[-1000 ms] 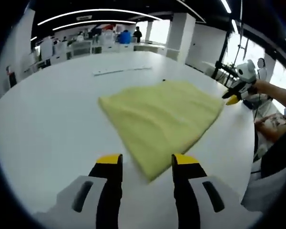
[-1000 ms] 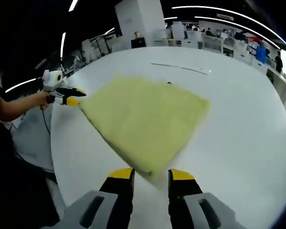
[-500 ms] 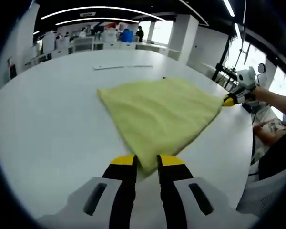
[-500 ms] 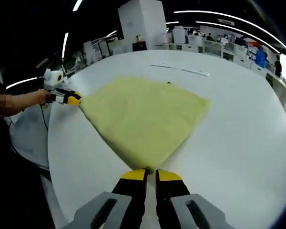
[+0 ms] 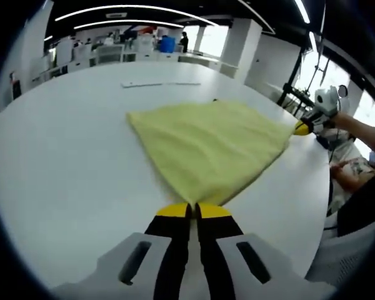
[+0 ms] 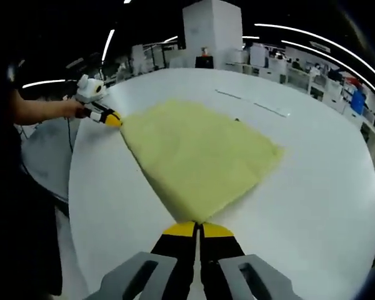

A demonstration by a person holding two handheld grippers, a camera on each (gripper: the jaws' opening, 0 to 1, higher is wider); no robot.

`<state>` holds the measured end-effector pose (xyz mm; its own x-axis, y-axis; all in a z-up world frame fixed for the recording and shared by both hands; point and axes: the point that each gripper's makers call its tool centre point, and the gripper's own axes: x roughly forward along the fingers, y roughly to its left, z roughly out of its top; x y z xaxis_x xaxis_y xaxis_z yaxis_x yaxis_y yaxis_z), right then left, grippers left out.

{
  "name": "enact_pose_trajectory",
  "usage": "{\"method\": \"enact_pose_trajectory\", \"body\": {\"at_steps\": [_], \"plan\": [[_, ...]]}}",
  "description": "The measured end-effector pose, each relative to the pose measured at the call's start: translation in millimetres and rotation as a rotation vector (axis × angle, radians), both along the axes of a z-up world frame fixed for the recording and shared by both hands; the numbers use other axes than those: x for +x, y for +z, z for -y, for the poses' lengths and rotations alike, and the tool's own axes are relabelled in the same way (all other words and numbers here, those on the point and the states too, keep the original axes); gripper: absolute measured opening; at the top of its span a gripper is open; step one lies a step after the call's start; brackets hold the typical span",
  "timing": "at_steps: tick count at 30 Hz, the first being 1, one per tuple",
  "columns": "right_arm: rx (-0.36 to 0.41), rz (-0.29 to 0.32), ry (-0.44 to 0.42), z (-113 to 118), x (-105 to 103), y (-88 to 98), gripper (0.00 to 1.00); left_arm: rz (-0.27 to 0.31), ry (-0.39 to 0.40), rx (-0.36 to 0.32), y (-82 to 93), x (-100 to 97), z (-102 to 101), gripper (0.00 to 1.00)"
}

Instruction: Fold the garment on the visible template until the final outline fits inside the template.

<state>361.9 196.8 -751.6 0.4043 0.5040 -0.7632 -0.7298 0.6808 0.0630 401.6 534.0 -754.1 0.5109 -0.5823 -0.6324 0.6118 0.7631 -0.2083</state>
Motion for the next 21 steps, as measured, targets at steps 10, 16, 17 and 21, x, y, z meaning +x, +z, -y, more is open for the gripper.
{"method": "enact_pose_trajectory", "body": {"at_steps": [10, 16, 17, 21], "plan": [[-0.038, -0.001, -0.003, 3, -1, -13.5, 0.00, -0.002, -0.013, 0.029, -1.8, -2.8, 0, 0.01], [-0.038, -0.025, -0.015, 7, -6, -14.0, 0.00, -0.004, -0.027, 0.042, -1.7, -7.4, 4, 0.01], [-0.041, -0.028, -0.017, 8, -7, -14.2, 0.00, -0.002, -0.033, 0.049, -1.7, -8.6, 4, 0.01], [-0.055, -0.034, -0.023, 11, -11, -13.9, 0.00, 0.008, -0.053, 0.072, -1.8, -13.8, 7, 0.01]]}}
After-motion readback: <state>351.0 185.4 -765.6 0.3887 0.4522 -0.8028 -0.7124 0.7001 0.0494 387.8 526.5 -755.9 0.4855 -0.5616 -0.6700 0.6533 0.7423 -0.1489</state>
